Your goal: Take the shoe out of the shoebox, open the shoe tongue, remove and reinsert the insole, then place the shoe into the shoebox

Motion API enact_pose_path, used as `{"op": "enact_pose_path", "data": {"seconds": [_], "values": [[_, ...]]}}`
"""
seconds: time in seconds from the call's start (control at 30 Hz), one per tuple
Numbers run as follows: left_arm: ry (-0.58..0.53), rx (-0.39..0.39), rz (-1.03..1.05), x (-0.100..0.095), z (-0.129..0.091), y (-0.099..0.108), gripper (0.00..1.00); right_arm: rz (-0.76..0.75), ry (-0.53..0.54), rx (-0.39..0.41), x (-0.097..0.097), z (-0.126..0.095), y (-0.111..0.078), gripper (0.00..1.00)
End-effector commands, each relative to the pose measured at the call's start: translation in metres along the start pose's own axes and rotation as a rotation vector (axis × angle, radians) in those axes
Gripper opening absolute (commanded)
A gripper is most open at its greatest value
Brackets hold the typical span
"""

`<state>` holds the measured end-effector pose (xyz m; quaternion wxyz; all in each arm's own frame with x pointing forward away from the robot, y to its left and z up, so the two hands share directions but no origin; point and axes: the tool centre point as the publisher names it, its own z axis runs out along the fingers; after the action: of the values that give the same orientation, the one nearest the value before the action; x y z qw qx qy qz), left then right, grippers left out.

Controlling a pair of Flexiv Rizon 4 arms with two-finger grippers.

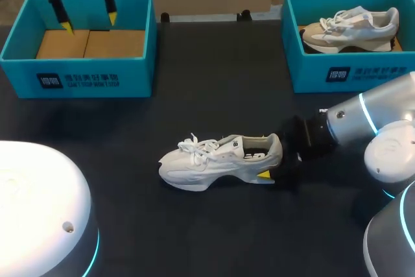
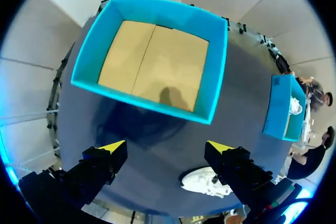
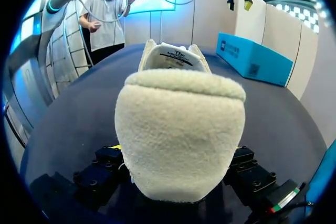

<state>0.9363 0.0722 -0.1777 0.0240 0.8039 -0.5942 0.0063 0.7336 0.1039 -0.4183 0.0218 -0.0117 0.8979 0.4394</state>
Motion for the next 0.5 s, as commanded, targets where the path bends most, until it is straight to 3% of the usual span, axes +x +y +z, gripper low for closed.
{"op": "enact_pose_path", "data": {"seconds": [0.03,0.5], "values": [[0.016,0.059,-0.033,0.009,0.002,0.031,1.00,-0.001,-0.001,0.002,-0.001,0.001,0.000,0.00],[0.024,0.054,-0.007,0.065,0.016,0.120,1.00,-0.001,-0.001,0.002,-0.001,0.001,0.000,0.00]]}}
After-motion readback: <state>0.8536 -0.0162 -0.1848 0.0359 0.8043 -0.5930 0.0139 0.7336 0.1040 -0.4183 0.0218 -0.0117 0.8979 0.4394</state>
